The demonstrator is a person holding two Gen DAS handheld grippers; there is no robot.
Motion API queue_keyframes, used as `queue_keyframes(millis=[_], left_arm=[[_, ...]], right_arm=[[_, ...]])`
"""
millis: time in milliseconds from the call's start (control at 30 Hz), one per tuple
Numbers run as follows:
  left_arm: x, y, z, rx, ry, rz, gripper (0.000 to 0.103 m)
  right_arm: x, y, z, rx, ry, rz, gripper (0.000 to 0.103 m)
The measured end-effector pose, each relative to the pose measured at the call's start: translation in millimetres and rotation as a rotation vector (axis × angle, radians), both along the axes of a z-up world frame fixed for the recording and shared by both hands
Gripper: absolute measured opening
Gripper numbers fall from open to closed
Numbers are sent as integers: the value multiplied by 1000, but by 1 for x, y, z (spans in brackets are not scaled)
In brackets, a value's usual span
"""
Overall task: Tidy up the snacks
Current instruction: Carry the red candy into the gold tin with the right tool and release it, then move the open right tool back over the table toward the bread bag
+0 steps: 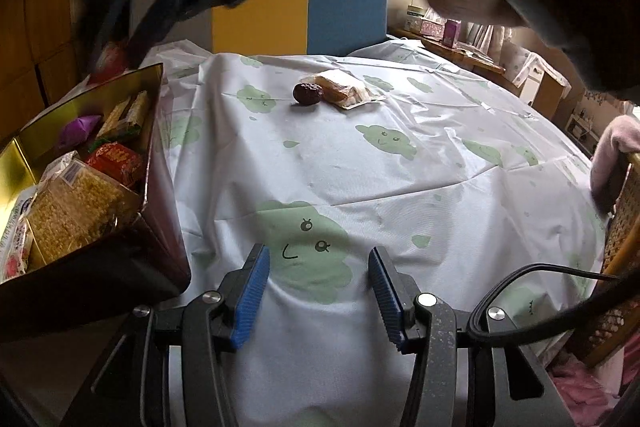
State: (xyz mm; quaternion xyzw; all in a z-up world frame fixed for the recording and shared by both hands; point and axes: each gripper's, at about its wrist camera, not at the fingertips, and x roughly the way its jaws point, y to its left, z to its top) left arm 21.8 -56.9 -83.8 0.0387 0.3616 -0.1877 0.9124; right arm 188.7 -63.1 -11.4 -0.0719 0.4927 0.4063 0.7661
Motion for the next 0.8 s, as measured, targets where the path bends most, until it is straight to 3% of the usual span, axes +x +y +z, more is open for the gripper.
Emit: queue_keyframes(millis=[67,300,567,800], left_arm=[[0,1,0,-3,2,-1,52],[-1,-2,0,18,-7,-1,52],[1,-5,0,32,4,7,52],[2,-5,2,42,20,17,53]], right_arm=[[-1,16,-3,-16,6,26,34],[9,-7,-9,-16,6,-35,34],[14,-100,-14,-95,-33,-256,34],[9,-177,-40,-267,-86,-427,35]])
